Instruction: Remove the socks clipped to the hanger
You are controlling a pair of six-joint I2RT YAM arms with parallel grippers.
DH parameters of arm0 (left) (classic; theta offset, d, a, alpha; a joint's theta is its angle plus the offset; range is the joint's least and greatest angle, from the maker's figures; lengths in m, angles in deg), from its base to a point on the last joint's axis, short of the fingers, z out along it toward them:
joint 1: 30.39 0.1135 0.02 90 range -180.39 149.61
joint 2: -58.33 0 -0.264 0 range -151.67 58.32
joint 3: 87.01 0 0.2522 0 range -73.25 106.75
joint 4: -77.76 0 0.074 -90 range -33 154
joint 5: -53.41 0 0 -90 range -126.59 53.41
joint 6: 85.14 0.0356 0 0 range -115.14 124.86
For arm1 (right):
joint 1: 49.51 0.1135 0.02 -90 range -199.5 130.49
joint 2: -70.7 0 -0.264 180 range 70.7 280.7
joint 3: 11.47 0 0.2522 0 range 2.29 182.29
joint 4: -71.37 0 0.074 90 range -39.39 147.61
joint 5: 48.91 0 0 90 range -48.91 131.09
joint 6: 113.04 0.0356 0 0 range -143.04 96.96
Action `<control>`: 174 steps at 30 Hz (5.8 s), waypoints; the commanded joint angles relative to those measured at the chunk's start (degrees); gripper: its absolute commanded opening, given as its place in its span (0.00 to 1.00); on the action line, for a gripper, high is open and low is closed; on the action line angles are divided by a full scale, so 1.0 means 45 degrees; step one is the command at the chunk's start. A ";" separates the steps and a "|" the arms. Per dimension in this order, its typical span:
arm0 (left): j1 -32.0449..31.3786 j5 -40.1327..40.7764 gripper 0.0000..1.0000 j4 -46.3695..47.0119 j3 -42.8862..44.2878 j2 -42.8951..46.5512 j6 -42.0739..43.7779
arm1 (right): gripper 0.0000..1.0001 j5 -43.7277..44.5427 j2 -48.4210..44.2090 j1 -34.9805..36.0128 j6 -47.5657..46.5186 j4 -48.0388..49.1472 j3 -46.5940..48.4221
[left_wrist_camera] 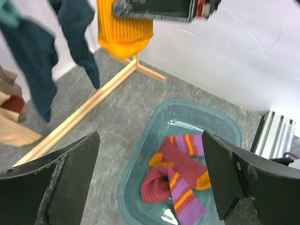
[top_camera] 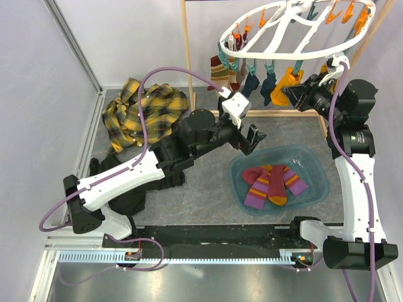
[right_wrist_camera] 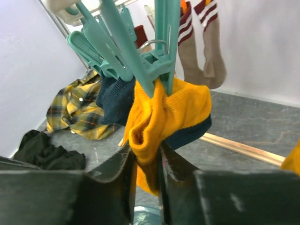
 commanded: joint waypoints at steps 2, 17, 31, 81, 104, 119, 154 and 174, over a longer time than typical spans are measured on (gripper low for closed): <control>-0.0091 -0.0049 0.96 0.0538 0.1429 -0.0543 -0.0269 | 0.22 -0.0481 -0.0464 0.0071 0.0339 0.0524 -0.0095; -0.0013 0.0636 0.93 -0.0907 0.5532 -0.3668 0.0454 | 0.18 -0.1769 -0.1070 0.0130 0.2780 0.1558 -0.0407; -0.0013 0.0616 0.52 -0.0615 0.6490 -0.4489 0.0961 | 0.23 -0.1947 -0.1890 0.0169 0.4422 0.2907 -0.1599; 0.1335 -0.5244 0.02 -0.0946 0.5923 -0.3669 -0.1578 | 0.67 0.4303 0.0688 0.2785 0.2997 0.1325 0.2580; 0.1335 -0.4892 0.02 -0.0888 0.4656 -0.3357 -0.1616 | 0.11 0.4929 0.0415 0.2962 0.3290 0.1540 0.1956; 0.1237 -0.4835 0.02 0.2018 -0.1975 -0.1366 -0.4112 | 0.61 0.5416 -0.0560 0.2962 0.3017 0.1150 0.0925; -0.1048 -0.1730 0.88 0.2667 -0.4195 -0.0898 -0.3240 | 0.92 0.7448 -0.2752 0.2962 -0.0302 -0.1722 0.1580; -0.0287 0.0869 0.88 0.2609 0.1916 -0.2727 -0.0387 | 0.91 0.6258 0.0492 0.2942 -0.1669 -0.1196 0.5080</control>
